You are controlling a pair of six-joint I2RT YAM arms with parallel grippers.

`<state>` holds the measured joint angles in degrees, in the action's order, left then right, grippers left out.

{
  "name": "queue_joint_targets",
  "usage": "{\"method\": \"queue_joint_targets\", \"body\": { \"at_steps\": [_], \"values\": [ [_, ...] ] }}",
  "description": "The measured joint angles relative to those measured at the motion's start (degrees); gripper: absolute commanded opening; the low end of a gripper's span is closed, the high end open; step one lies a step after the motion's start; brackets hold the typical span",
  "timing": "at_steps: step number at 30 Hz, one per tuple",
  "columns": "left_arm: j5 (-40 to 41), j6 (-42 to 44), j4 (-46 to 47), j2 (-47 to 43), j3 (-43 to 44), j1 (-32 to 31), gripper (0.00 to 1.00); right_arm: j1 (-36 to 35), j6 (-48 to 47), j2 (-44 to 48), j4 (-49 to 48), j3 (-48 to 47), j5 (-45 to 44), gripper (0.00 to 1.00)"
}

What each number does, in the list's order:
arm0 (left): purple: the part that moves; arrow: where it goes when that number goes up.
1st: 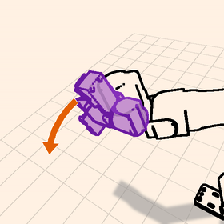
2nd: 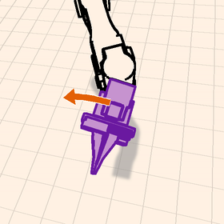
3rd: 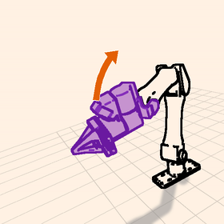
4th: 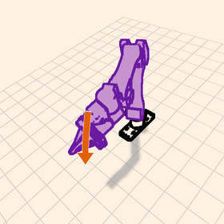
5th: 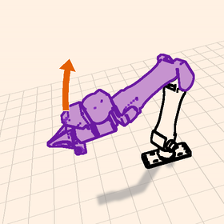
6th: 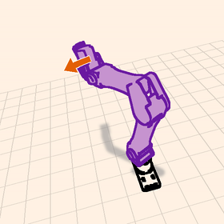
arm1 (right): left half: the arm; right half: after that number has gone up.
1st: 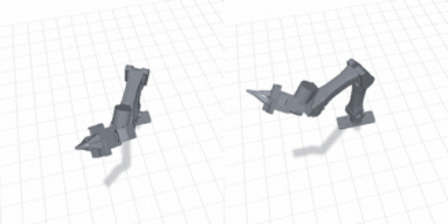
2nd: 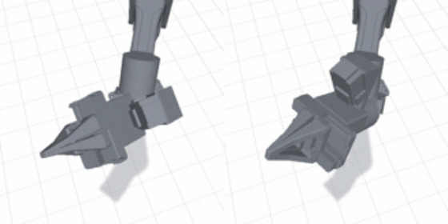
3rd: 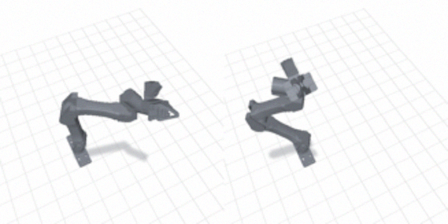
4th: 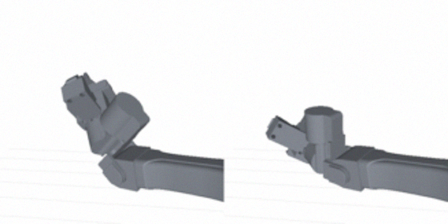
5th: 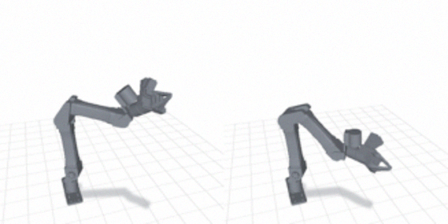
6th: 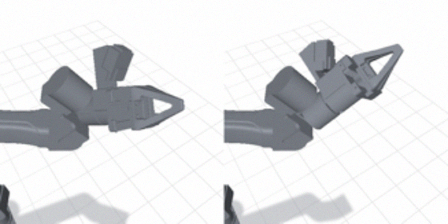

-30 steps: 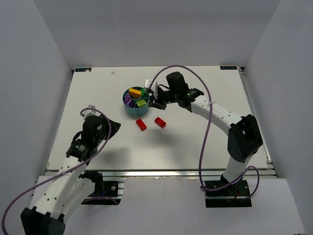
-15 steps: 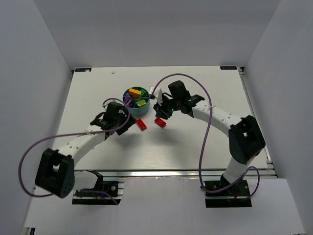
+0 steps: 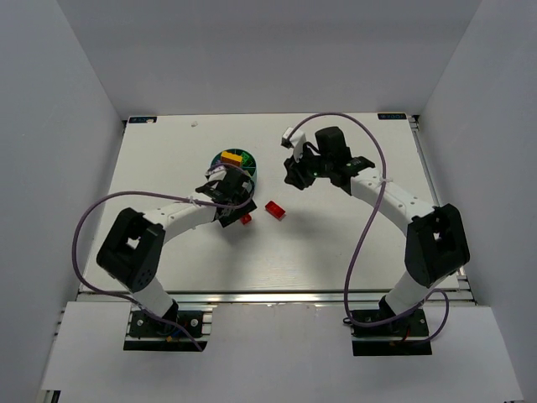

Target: Sort the legos into containers by color

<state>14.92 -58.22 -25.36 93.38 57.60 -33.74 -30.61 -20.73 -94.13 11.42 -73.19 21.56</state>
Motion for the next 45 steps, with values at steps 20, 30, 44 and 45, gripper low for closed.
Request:
{"method": "queue_joint_targets", "body": {
  "at_steps": [20,30,44,45],
  "values": [
    [13.35,-1.68,-1.75,10.43,4.85,-5.11,0.52,2.54,2.8,2.05,-1.31,1.84,0.9,0.44],
    [14.03,-1.57,-1.66,2.89,-4.0,-5.11,0.35,2.62,2.97,2.93,-1.36,2.19,1.16,0.44],
    [11.78,-3.34,-6.75,-10.54,-15.3,-4.68,0.67,2.75,2.97,3.78,-1.42,3.72,1.55,0.44],
    [11.58,-3.41,-6.78,-10.54,-15.3,-4.5,0.68,2.75,2.99,3.78,-1.42,3.72,1.57,0.44]
  ]
}}
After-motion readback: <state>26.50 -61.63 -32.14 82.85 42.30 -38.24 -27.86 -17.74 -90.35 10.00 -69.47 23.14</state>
